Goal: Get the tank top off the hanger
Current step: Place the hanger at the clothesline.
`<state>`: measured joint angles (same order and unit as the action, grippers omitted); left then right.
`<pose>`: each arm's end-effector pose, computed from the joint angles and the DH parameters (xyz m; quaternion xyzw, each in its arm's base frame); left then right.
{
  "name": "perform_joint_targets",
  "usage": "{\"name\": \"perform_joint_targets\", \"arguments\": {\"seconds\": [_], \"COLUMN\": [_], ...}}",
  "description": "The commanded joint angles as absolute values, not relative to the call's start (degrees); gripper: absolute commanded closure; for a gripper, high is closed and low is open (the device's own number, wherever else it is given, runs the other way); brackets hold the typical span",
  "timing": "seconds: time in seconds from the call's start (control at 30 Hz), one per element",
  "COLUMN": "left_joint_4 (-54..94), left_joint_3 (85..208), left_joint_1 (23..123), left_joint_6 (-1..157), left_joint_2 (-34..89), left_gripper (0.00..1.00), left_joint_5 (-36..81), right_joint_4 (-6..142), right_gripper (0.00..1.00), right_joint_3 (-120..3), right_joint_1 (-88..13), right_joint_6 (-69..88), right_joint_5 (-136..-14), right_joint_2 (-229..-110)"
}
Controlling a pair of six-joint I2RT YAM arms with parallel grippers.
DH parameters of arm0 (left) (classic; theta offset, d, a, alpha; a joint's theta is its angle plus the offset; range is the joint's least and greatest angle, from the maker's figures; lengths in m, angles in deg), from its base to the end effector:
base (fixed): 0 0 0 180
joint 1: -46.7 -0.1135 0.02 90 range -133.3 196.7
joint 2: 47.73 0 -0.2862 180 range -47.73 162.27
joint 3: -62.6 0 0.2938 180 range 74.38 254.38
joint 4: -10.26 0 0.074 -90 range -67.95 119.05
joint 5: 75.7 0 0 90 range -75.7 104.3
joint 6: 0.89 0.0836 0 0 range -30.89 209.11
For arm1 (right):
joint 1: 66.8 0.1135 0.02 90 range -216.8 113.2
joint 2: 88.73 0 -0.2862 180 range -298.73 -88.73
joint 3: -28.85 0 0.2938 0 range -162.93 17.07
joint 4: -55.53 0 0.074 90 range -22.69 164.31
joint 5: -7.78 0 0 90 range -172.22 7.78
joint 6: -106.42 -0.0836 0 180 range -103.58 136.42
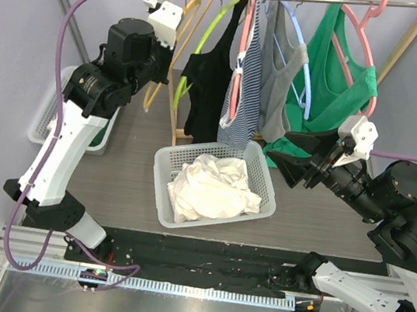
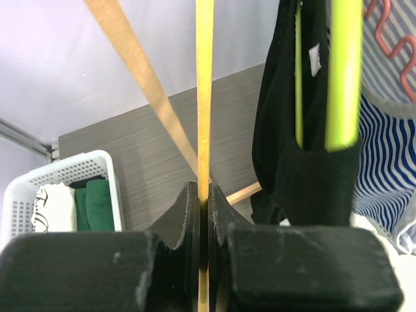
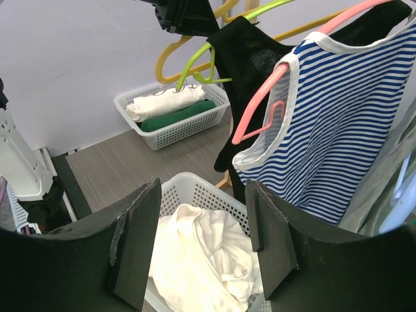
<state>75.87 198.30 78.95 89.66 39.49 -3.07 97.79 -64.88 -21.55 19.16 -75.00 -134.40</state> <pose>0.3075 -0.1645 0.5740 0.1385 0.7883 -0.0435 0.5980 0.1140 0.1299 0.5526 -0.3148 0.5923 0.3078 0.6748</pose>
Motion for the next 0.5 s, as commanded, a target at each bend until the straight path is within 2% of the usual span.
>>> {"name": "perform_joint_targets", "arguments": {"seconds": [0.0,0.23,0.47], "left_joint_4": [70.6,77.1,76.4], "left_joint_3": [202.2,210.5,207.9], "left_joint_1": [79.1,77.2,77.0], "left_joint_6": [90.3,84.0,82.0], "left_joint_2": [42.2,47.4,46.7], "left_gripper": [1.00,1.00,1.00], "left_joint_5": [-4.1,-0.4,-0.3], "right_joint_4": [96.6,97.7,99.8], "right_gripper": [0.39,0.39,0.39], "right_joint_3": [-64.9,-64.8,-66.4], "right_joint_1": [-21.5,-21.5,-21.5], "right_joint_6": [19.6,19.8,20.4], "right_joint_5": [-75.2,-77.3,-78.3], "right_joint_2": [-134.2,-132.2,-131.8]}}
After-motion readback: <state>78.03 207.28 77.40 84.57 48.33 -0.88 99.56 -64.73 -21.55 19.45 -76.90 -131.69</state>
